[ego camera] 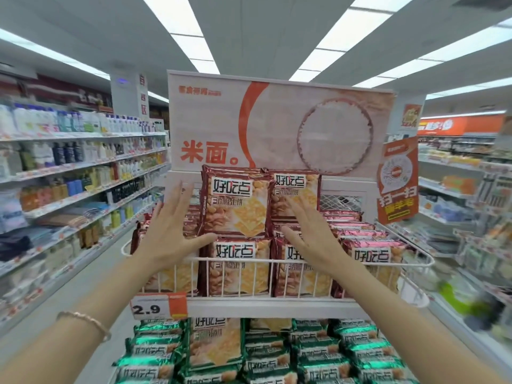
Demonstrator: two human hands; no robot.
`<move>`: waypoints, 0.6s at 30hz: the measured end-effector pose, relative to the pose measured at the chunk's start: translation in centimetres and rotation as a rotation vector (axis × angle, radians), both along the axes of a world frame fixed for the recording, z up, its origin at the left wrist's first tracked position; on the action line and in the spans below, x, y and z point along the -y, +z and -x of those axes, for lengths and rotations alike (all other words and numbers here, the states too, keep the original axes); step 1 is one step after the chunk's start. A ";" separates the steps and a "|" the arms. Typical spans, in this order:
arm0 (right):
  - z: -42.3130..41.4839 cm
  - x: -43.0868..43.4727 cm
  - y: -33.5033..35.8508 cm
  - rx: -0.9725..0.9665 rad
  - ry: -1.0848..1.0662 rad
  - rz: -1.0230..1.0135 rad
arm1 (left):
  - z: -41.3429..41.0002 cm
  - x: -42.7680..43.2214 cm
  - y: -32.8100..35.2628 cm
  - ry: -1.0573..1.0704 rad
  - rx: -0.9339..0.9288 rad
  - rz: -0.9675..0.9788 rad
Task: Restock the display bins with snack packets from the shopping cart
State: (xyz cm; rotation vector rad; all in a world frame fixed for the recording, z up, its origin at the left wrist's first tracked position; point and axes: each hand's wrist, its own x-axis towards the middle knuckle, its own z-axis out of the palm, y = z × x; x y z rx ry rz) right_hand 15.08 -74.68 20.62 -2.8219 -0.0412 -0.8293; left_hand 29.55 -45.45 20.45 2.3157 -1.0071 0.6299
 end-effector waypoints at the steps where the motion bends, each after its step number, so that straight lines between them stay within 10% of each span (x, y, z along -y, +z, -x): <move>1: -0.1 -1.0 -0.1 0.040 0.004 0.122 | 0.2 0.2 0.1 0.002 0.127 -0.036; 6: -1.9 -2.8 -0.4 0.004 0.050 0.540 | -1.4 2.1 0.7 -0.003 0.508 -0.271; 18: 4.1 -0.5 1.0 0.160 -0.103 0.297 | 0.1 -5.0 2.0 0.101 0.284 -0.118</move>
